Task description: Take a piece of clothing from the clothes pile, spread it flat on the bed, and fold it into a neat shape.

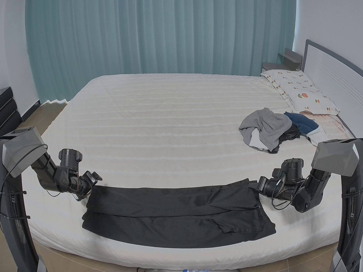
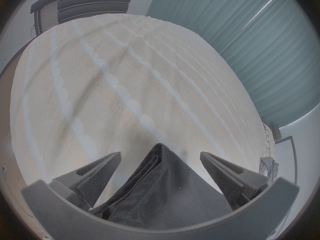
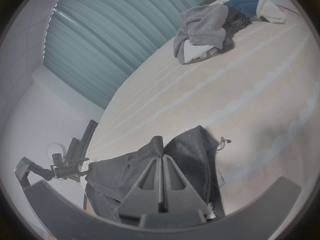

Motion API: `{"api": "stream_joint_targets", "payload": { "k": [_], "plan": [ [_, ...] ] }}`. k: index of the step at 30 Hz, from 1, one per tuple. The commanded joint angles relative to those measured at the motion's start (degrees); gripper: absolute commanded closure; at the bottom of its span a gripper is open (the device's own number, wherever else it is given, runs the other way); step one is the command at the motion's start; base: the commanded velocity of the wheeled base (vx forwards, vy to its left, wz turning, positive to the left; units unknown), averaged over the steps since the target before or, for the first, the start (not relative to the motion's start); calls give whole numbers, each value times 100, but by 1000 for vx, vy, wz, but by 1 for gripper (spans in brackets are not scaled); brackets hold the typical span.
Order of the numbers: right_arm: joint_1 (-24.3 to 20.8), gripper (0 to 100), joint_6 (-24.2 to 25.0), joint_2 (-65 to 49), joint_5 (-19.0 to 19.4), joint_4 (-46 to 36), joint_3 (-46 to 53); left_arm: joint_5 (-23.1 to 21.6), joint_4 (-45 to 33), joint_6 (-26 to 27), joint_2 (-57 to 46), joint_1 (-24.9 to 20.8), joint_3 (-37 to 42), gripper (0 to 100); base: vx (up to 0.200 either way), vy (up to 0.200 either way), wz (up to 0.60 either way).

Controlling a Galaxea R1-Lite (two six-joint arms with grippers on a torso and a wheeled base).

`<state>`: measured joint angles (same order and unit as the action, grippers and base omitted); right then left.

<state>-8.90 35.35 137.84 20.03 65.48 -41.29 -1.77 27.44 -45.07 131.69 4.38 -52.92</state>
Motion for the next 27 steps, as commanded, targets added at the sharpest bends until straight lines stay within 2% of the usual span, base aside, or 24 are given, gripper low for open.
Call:
{"api": "stream_joint_targets", "payload": {
  "k": [1, 8, 9, 13, 16, 18, 21, 24, 26, 27],
  "plan": [
    [55, 100, 33, -20, 1, 27, 16, 1, -2, -2, 5, 2, 1, 0, 0, 0, 0],
    [90, 100, 42, 24, 1, -35, -46, 1, -2, -2, 5, 2, 1, 0, 0, 0, 0],
    [108, 0, 42, 33, -8, -44, -55, -8, -2, -2, 5, 2, 1, 0, 0, 0, 0],
    [125, 0, 59, 33, 10, -26, 24, -8, 7, -20, -12, 11, 1, 0, 0, 0, 0],
    [134, 0, 349, -187, 1, -9, 95, -104, -2, -55, -47, 28, 54, 0, 0, 0, 0],
    [134, 0, 464, -345, 1, -9, 191, -324, -2, -63, -127, 81, 168, 0, 0, 0, 0],
    [64, 0, 569, -996, 10, 18, 930, -641, 7, -63, -311, 186, 300, 0, 0, 0, 0],
    [-86, 0, 622, -1233, 10, -9, 1299, -799, 7, -63, -364, 204, 361, 0, 0, 0, 0],
    [-297, 0, 965, -1444, -52, 35, 1712, -887, 7, -37, -443, 195, 458, 0, 0, 0, 0],
    [-367, 0, 1360, -1514, -192, 44, 1835, -896, 16, 7, -504, 195, 537, 0, 0, 0, 0]
  ]
}}
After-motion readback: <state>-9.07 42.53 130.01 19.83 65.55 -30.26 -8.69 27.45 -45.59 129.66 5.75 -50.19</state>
